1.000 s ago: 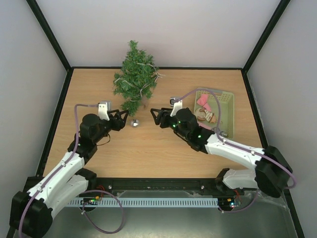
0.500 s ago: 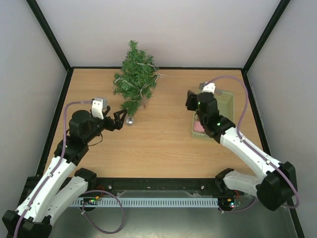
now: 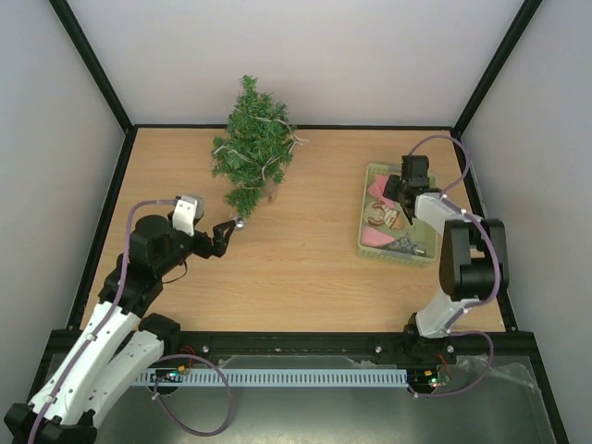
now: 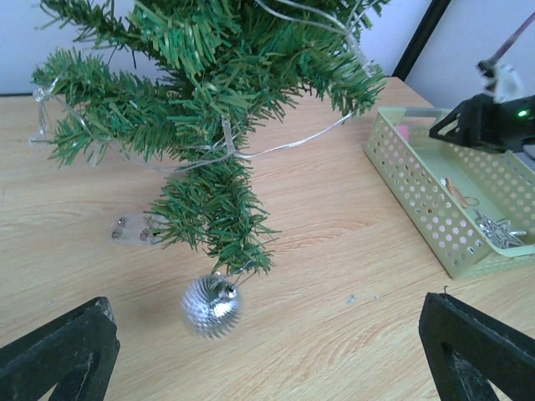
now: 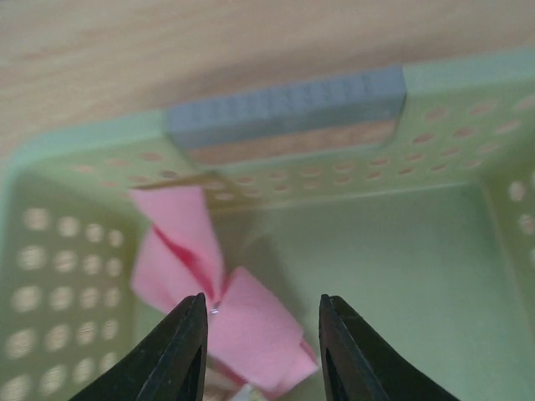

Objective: Decorate the small christmas tree
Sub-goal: Hang the decoration item on the Christmas tree, then pick up the decoration item from the storage box.

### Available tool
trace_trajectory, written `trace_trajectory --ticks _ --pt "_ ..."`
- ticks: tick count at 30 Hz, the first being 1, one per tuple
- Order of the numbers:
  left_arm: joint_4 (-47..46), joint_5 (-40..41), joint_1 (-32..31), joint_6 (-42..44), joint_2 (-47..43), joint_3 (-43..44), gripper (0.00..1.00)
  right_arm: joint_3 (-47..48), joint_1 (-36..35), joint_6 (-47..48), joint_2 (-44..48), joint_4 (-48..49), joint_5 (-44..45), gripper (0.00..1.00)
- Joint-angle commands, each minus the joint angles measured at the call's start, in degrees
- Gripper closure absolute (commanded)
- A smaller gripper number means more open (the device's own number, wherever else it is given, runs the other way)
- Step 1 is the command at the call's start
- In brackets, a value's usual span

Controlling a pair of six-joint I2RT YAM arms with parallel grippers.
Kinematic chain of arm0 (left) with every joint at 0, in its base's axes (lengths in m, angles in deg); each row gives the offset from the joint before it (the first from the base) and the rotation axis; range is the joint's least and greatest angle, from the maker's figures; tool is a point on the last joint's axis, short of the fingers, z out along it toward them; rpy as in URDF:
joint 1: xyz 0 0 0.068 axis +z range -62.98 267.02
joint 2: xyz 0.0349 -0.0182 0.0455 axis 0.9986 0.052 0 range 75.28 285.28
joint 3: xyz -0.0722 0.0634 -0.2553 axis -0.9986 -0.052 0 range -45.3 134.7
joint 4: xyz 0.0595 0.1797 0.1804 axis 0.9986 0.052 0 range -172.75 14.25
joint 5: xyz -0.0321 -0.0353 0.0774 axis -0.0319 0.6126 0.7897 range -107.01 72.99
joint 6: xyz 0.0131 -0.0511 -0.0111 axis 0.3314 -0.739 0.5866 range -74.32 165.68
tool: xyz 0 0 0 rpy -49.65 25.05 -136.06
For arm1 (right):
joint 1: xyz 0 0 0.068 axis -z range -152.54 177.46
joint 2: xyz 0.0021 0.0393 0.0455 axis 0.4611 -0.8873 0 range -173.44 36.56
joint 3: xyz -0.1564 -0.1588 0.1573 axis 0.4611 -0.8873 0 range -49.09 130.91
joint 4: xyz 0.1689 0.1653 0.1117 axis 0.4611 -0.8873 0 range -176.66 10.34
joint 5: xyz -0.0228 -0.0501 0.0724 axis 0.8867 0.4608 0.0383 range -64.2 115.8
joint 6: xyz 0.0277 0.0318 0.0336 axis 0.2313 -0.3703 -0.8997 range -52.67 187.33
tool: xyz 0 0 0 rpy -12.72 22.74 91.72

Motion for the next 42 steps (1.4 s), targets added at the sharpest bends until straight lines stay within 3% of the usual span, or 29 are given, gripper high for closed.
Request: trace_trajectory --ticks 1,11,15,17,18,24,29,31,38,42 --pt "-0.1 -0.6 0.3 2.3 -2.0 -0.6 0.01 4.0 3.2 2.1 -7.0 2.4 -12.5 0.65" --pt "0.1 1.8 -0.3 2.7 -1.5 -1.0 0.01 11.3 4.3 3.5 -18.2 1.9 -19.9 0.59" --pt "0.2 2.7 -0.3 2.6 -1.0 -0.8 0.01 13.9 4.3 6.5 -19.5 -1.5 -17.1 0.72" --pt "0.7 4.3 -0.1 2.2 -0.2 -0.4 0.01 13.9 4.3 8.1 -17.8 -2.7 -15.5 0.92" --pt "1.0 5.0 0.0 2.0 0.3 -0.3 0.01 13.7 4.3 8.7 -16.5 -3.1 -14.6 0.98" --pt "2.1 11.7 2.5 -3.3 5.7 1.8 0.01 11.4 4.2 7.4 -7.4 -6.6 -11.7 0.98" --pt "0.4 3.0 9.5 -11.8 14.1 6.8 0.01 7.7 3.5 3.2 2.8 -7.4 -8.1 0.98" --pt "-2.4 -1.8 13.0 -13.9 16.9 8.1 0.06 6.7 2.7 2.7 7.5 -8.1 -5.8 0.98" --pt "-19.0 -13.2 23.3 -22.3 27.7 6.6 0.26 6.8 0.2 1.8 19.2 -9.0 -5.0 0.98" --pt "-31.9 -19.8 25.7 -25.0 36.3 6.5 0.32 5.7 -3.8 0.2 22.9 -5.6 -8.8 0.98"
